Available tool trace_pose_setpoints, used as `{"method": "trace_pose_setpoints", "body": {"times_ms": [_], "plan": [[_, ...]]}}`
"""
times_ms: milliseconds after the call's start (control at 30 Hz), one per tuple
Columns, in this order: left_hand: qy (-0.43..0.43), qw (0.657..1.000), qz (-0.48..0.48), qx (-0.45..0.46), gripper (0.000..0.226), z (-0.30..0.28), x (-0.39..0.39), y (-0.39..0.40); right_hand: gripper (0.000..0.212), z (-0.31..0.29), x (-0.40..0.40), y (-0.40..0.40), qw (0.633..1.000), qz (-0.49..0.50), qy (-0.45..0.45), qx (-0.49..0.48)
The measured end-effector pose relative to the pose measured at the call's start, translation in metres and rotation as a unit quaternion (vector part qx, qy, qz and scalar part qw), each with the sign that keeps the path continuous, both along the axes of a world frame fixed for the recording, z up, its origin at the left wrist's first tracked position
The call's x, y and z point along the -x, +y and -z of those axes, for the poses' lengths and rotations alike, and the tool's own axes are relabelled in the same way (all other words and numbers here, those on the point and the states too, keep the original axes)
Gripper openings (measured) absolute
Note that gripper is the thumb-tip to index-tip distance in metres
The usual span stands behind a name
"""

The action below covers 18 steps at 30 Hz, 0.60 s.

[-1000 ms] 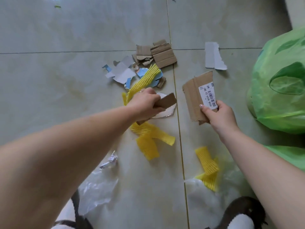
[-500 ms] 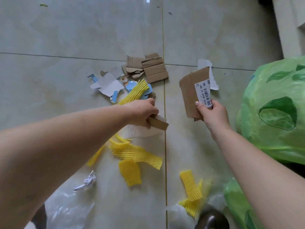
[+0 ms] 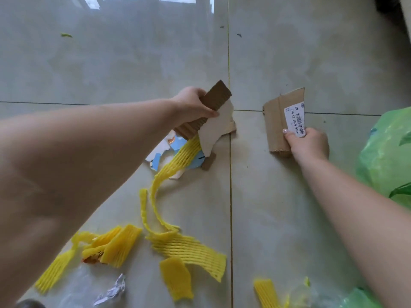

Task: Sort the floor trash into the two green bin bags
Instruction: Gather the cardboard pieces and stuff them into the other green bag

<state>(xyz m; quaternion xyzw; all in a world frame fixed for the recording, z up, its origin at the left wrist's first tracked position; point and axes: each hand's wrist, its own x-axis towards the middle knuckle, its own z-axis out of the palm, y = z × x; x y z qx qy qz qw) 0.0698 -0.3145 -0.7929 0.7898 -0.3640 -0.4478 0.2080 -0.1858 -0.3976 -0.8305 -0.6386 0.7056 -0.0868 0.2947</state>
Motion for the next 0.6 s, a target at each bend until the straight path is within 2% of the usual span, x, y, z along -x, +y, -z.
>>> {"method": "trace_pose_setpoints", "body": {"times_ms": [100,233,333,400,467,533,600], "plan": [[-0.159,0.984,0.083,0.014,0.041,0.015,0.004,-0.008,0.041,0.003,0.003,-0.002,0.998,-0.019,0.058,0.024],[-0.197,0.973,0.119,0.012,0.045,0.027,0.010,-0.008,0.039,0.003,0.002,-0.002,0.998,-0.023,0.047,0.017],[-0.203,0.971,0.116,0.050,0.040,0.025,0.016,-0.010,0.046,0.003,-0.001,-0.002,1.000,-0.001,0.006,0.005],[-0.137,0.985,0.064,0.079,0.035,0.018,0.013,-0.013,0.057,-0.001,-0.002,-0.002,0.998,0.035,-0.050,-0.015],[-0.022,0.994,-0.034,0.102,0.040,0.009,0.004,-0.014,0.065,-0.008,-0.006,0.000,0.991,0.051,-0.120,-0.035],[0.112,0.975,-0.137,0.132,0.048,-0.003,-0.014,-0.013,0.049,-0.017,-0.016,0.000,0.985,0.015,-0.168,-0.046],[0.215,0.946,-0.187,0.155,0.046,-0.015,-0.036,-0.007,0.024,-0.026,-0.029,-0.001,0.980,-0.032,-0.192,-0.052]]}}
